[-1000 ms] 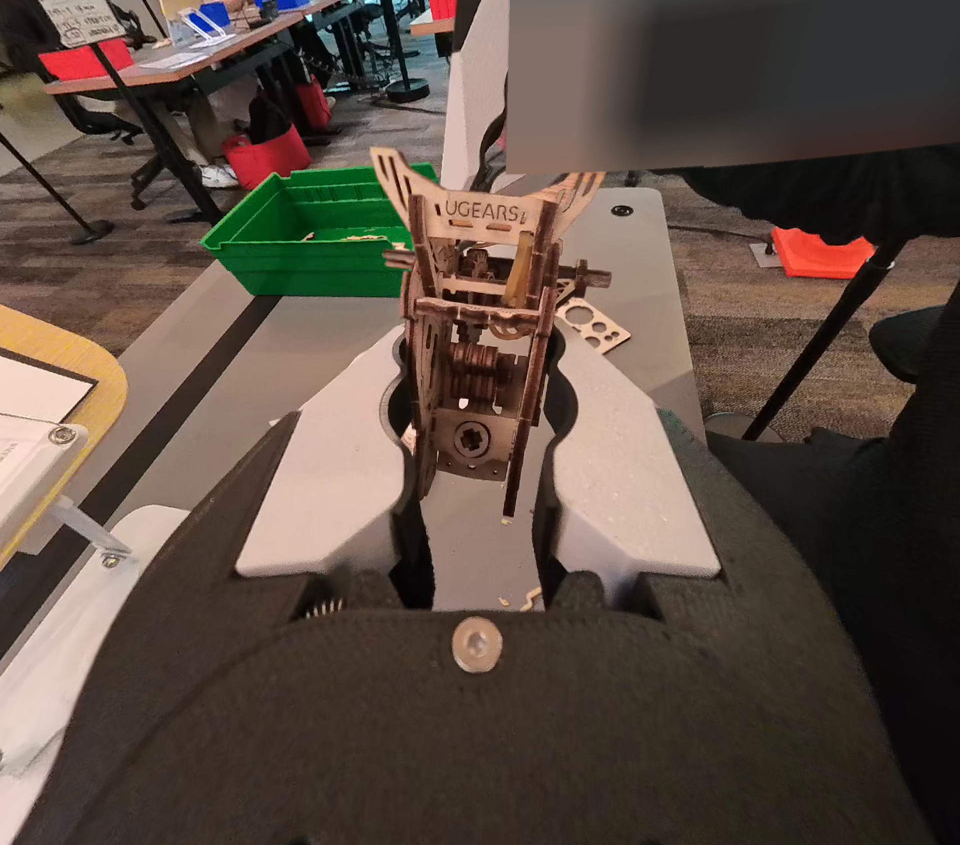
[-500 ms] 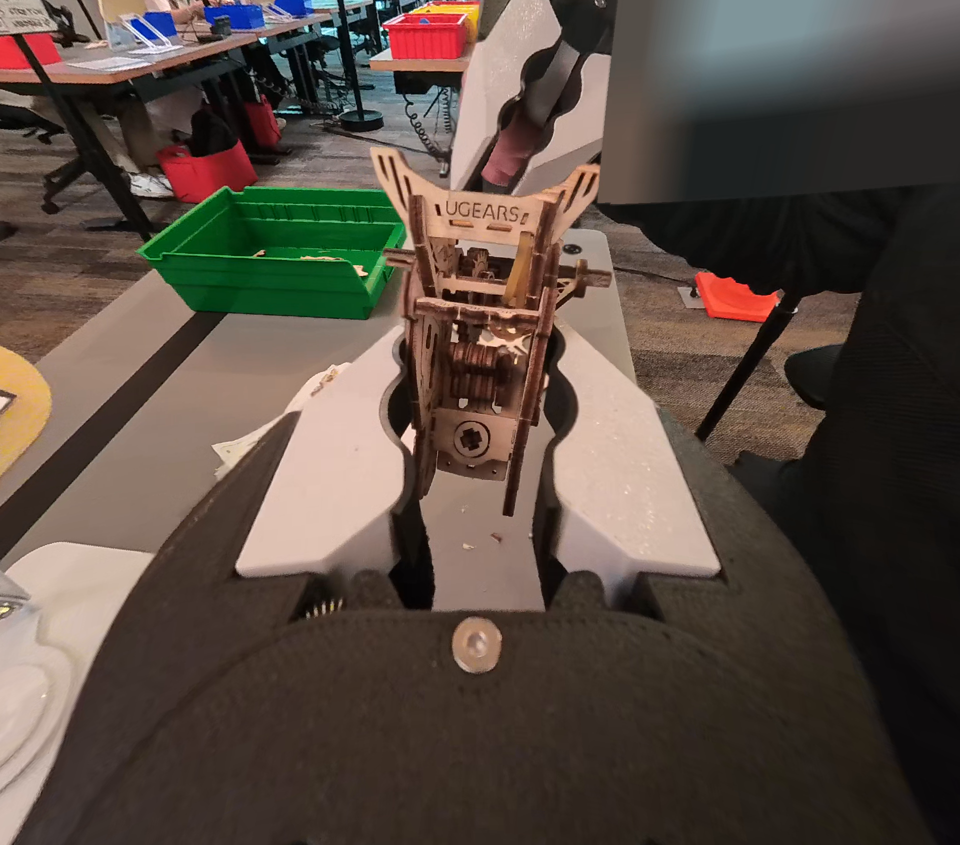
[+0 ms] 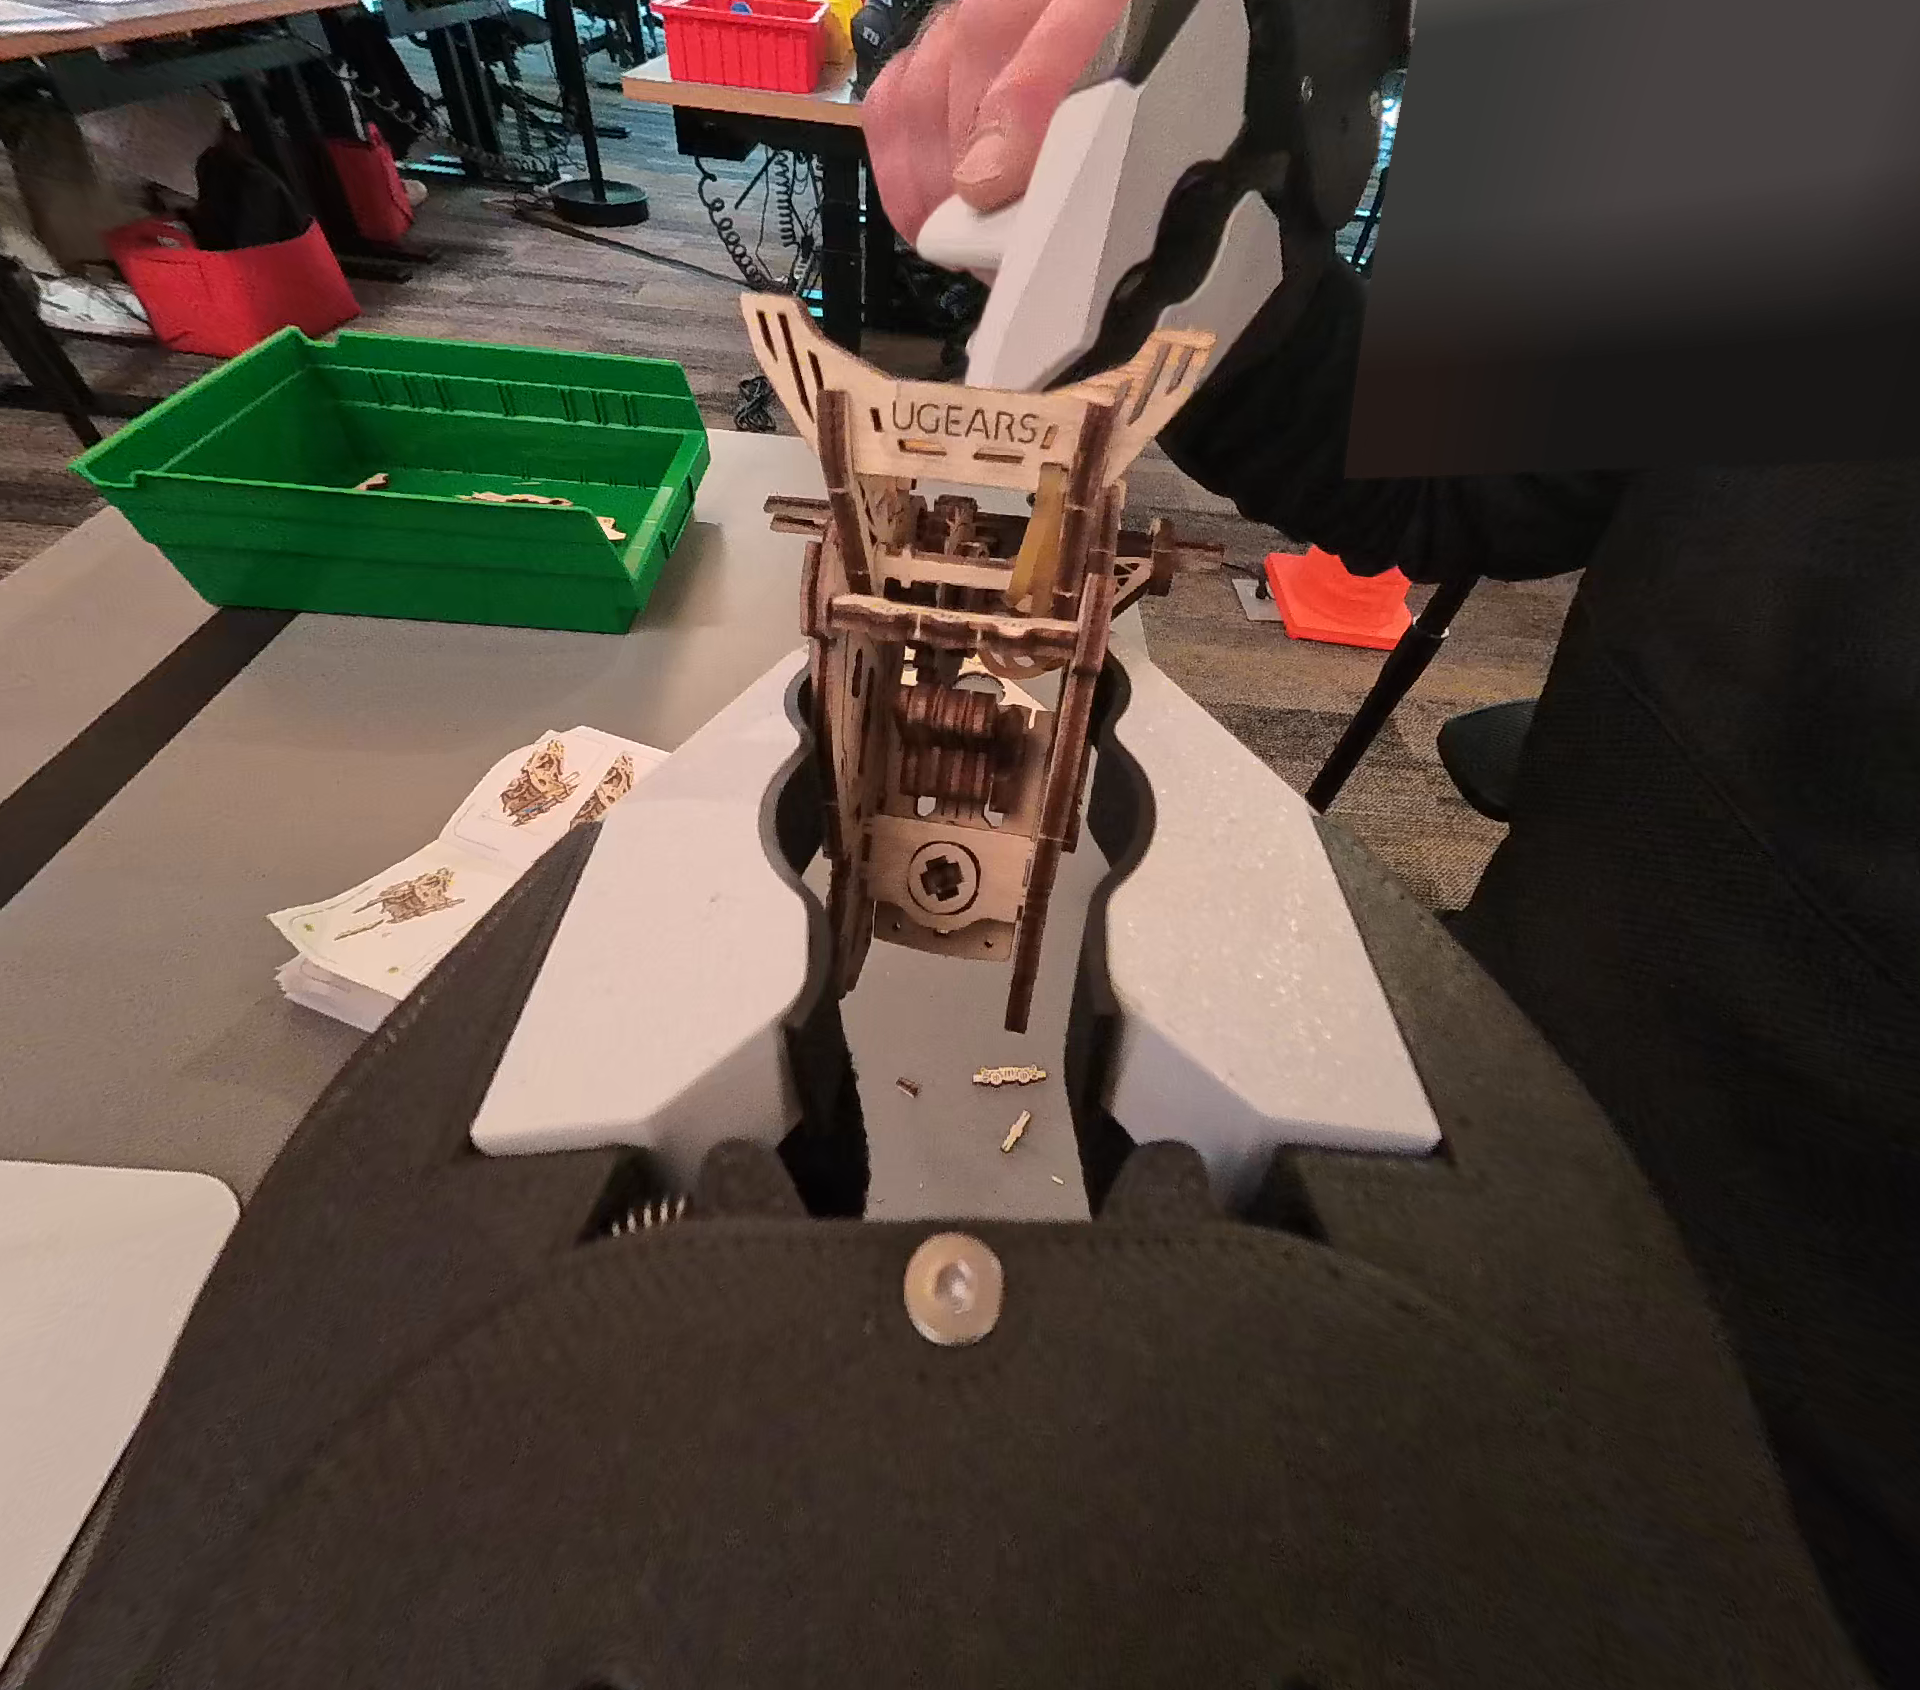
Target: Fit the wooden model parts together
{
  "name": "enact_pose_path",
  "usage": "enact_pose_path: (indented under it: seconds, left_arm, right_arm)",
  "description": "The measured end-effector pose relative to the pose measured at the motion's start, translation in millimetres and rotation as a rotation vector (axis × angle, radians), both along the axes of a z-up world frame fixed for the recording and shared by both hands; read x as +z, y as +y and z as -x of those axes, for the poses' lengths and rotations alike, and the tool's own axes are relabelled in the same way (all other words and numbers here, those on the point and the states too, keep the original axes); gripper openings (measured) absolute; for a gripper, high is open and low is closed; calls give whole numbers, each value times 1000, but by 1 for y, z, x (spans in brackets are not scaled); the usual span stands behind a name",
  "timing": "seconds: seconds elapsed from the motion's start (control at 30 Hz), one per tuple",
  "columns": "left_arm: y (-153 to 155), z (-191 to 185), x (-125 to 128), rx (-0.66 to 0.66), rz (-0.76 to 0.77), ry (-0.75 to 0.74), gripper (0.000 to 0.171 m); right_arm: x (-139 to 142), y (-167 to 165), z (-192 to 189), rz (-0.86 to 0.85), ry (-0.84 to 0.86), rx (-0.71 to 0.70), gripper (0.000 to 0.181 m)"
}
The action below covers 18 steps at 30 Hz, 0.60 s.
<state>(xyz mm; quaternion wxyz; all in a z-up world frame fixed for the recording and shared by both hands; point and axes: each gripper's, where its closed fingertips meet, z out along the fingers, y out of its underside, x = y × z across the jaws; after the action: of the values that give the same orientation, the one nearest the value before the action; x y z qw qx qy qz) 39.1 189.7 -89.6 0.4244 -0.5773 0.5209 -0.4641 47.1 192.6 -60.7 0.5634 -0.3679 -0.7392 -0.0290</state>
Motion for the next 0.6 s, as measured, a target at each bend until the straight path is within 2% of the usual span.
enact_pose_path:
  seconds: [0.13,0.23,0.4,0.6]
  left_arm:
    - [2,-1,0,15,-7,-11,46]
    - [5,0,2,50,-49,-8,46]
    - [8,-3,2,114,-177,24,46]
    - [13,-5,1,228,-429,101,46]
  right_arm:
    - [0,2,-1,46,40,-31,0]
    - [0,4,-5,151,88,-63,0]
    - [0,2,-10,482,183,-101,0]
    - [-7,1,-14,812,281,-141,0]
